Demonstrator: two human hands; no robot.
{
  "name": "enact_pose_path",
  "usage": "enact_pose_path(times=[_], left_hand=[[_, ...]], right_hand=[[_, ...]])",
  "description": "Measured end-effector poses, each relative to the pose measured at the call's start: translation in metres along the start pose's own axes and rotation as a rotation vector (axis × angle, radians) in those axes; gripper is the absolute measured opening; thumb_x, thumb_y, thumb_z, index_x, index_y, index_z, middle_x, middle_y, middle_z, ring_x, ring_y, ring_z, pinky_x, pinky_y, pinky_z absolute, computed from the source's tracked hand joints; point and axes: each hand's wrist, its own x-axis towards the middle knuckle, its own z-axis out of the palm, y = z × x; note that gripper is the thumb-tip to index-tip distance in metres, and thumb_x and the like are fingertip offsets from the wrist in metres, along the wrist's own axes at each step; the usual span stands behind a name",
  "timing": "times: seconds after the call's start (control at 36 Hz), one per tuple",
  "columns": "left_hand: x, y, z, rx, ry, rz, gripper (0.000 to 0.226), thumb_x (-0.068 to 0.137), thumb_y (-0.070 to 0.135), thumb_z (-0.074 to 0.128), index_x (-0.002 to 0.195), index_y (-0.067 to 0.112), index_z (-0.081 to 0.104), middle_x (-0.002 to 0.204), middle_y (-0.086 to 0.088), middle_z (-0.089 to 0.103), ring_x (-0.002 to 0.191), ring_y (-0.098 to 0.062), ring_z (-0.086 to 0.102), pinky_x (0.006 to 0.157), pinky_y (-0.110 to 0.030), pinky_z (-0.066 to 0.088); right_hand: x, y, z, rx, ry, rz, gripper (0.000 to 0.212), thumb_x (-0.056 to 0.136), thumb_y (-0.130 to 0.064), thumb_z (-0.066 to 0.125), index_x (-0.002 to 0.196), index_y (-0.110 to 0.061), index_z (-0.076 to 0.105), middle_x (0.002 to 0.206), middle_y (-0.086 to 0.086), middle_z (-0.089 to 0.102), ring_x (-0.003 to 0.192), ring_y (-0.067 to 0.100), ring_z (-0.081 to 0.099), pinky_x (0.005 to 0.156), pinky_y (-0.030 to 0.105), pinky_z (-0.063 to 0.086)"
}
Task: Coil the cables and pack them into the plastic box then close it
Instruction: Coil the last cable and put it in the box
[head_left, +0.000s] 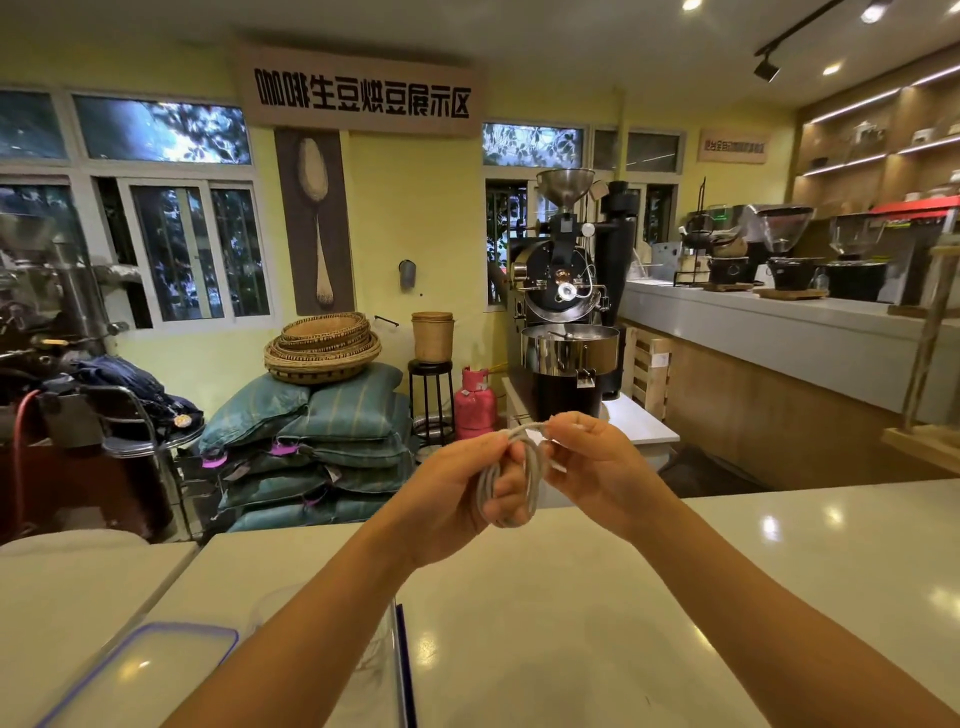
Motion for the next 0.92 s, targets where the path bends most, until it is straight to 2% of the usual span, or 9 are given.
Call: enact_pose_path(times=[0.08, 0.22, 0.39, 0.53, 0.61, 0.67, 0.75, 0.83, 0.92], left_hand=[[0.001, 0.002, 0.001, -0.105, 0.085, 0.000, 0.023, 0.084, 0.024, 0.035, 0.075, 0.006, 0.047, 0.044, 0.004, 0.044, 0.033, -0.005, 0.039, 0.044, -0.019, 0.046], [0.002, 0.003, -0.006, -0.227, 0.199, -0.008, 0.033, 0.093, 0.024, 0.027, 0.070, 0.008, 0.045, 0.038, 0.006, 0.039, 0.028, -0.004, 0.035, 0.037, -0.018, 0.043], [0.005, 0.001, -0.008, -0.304, 0.261, 0.022, 0.041, 0.097, 0.028, 0.021, 0.067, 0.010, 0.042, 0.035, 0.005, 0.037, 0.025, -0.003, 0.032, 0.035, -0.015, 0.040], [0.006, -0.004, -0.005, -0.341, 0.244, 0.022, 0.042, 0.097, 0.030, 0.020, 0.067, 0.011, 0.043, 0.034, 0.006, 0.038, 0.024, -0.003, 0.033, 0.036, -0.014, 0.041], [0.005, -0.004, -0.004, -0.348, 0.244, 0.024, 0.041, 0.097, 0.030, 0.020, 0.068, 0.010, 0.043, 0.035, 0.006, 0.039, 0.025, -0.002, 0.034, 0.036, -0.014, 0.042], [0.005, -0.004, -0.004, -0.355, 0.252, 0.022, 0.042, 0.097, 0.030, 0.020, 0.068, 0.010, 0.043, 0.035, 0.005, 0.040, 0.025, -0.003, 0.035, 0.036, -0.015, 0.042], [0.005, -0.003, -0.003, -0.373, 0.248, 0.021, 0.042, 0.097, 0.030, 0.020, 0.069, 0.009, 0.043, 0.035, 0.005, 0.041, 0.025, -0.003, 0.035, 0.036, -0.015, 0.042], [0.005, -0.003, -0.002, -0.385, 0.244, 0.025, 0.041, 0.096, 0.029, 0.020, 0.070, 0.009, 0.044, 0.036, 0.003, 0.042, 0.026, -0.003, 0.037, 0.037, -0.016, 0.044], [0.005, -0.004, -0.003, -0.387, 0.231, 0.023, 0.037, 0.094, 0.029, 0.024, 0.070, 0.008, 0.044, 0.037, 0.003, 0.042, 0.027, -0.004, 0.038, 0.038, -0.017, 0.045]], right_hand=[[-0.005, 0.003, 0.004, -0.121, 0.071, -0.034, 0.022, 0.084, -0.005, 0.053, 0.063, -0.011, 0.057, 0.048, -0.004, 0.055, 0.056, 0.013, 0.047, 0.049, 0.018, 0.045], [-0.014, 0.000, 0.012, -0.400, 0.076, -0.149, 0.018, 0.085, -0.009, 0.056, 0.071, -0.013, 0.065, 0.047, -0.009, 0.059, 0.049, 0.004, 0.053, 0.052, 0.016, 0.047], [-0.020, -0.008, 0.022, -0.399, -0.077, -0.073, 0.024, 0.087, -0.002, 0.051, 0.083, -0.018, 0.068, 0.065, -0.012, 0.072, 0.065, 0.003, 0.068, 0.058, 0.013, 0.053], [-0.019, -0.003, 0.027, -0.440, 0.005, -0.126, 0.020, 0.079, 0.001, 0.062, 0.081, -0.018, 0.067, 0.062, -0.013, 0.069, 0.059, -0.003, 0.065, 0.054, 0.007, 0.049], [-0.018, -0.001, 0.029, -0.420, 0.037, -0.148, 0.020, 0.078, 0.005, 0.062, 0.079, -0.015, 0.064, 0.068, -0.005, 0.064, 0.053, -0.009, 0.062, 0.050, 0.003, 0.045], [-0.017, 0.000, 0.029, -0.428, 0.044, -0.165, 0.021, 0.078, 0.004, 0.062, 0.079, -0.017, 0.063, 0.072, -0.004, 0.063, 0.056, -0.008, 0.063, 0.052, 0.002, 0.046], [-0.016, 0.003, 0.031, -0.499, 0.061, -0.225, 0.023, 0.077, 0.001, 0.064, 0.078, -0.022, 0.061, 0.076, -0.006, 0.062, 0.069, 0.001, 0.063, 0.060, 0.004, 0.050], [-0.013, 0.005, 0.031, -0.557, 0.081, -0.250, 0.023, 0.078, -0.002, 0.065, 0.078, -0.023, 0.058, 0.086, -0.009, 0.057, 0.083, 0.002, 0.057, 0.068, 0.008, 0.047], [-0.011, 0.008, 0.030, -0.466, 0.020, -0.172, 0.022, 0.081, 0.001, 0.060, 0.079, -0.021, 0.056, 0.085, -0.004, 0.062, 0.084, 0.009, 0.061, 0.079, 0.024, 0.051]])
